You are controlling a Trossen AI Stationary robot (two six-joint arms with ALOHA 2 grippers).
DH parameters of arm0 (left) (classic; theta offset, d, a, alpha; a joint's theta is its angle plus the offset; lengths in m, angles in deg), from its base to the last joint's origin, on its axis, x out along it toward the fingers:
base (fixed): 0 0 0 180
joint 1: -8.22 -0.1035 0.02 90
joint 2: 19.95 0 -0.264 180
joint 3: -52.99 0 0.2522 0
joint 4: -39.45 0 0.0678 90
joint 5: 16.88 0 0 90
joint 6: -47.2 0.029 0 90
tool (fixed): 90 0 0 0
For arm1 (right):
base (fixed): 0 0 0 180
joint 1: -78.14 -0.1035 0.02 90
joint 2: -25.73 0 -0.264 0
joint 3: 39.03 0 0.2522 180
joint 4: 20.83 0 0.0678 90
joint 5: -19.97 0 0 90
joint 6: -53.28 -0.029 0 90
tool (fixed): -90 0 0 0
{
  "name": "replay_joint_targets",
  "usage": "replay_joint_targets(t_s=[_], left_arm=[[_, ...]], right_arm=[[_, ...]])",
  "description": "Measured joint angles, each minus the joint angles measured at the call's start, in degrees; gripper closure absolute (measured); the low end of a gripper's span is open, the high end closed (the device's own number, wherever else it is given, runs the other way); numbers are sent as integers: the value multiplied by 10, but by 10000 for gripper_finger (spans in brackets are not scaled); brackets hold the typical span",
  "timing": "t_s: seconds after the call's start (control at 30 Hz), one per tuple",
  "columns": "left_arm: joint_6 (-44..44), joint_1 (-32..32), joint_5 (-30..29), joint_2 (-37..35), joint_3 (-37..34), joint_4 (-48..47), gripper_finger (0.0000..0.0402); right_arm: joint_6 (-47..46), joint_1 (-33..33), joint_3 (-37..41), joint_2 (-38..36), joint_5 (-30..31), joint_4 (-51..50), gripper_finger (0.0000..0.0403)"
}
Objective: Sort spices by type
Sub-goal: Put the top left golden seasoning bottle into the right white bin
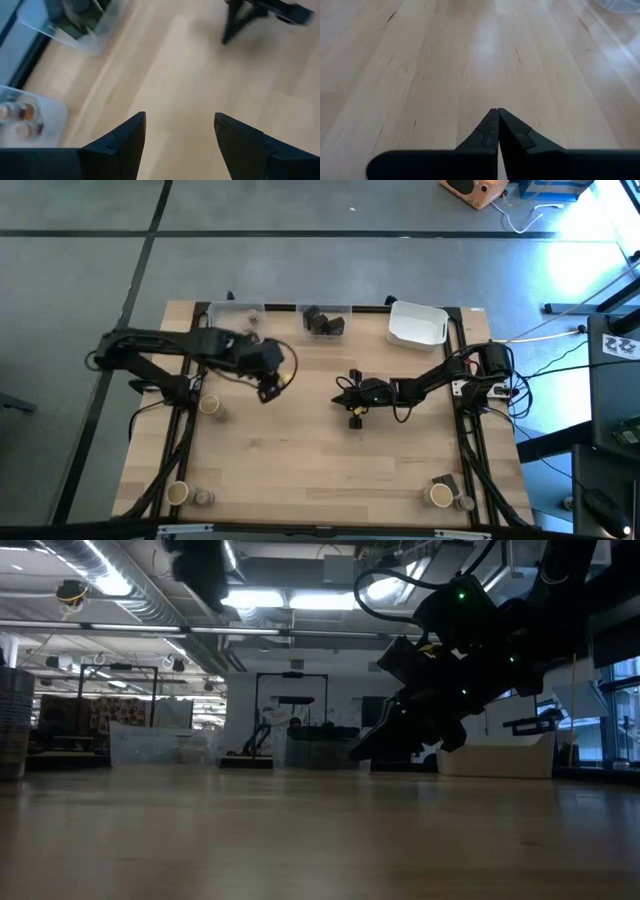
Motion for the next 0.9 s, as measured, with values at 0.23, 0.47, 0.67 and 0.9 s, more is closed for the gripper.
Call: replay_joint_targets(t_s=[0.23,0.47,0.67,0.9], left_arm=[[-92,51,5,-51,-54,-22,181],[-160,72,67,-54,-77,-100,158],[-164,73,58,-53,-93,-68,153],[-186,73,49,-47,-116,-105,121]], right_arm=[[0,0,0,0,0,3,391],[13,0,0,0,0,4,391],[15,0,0,0,0,7,391],[15,0,0,0,0,8,391]])
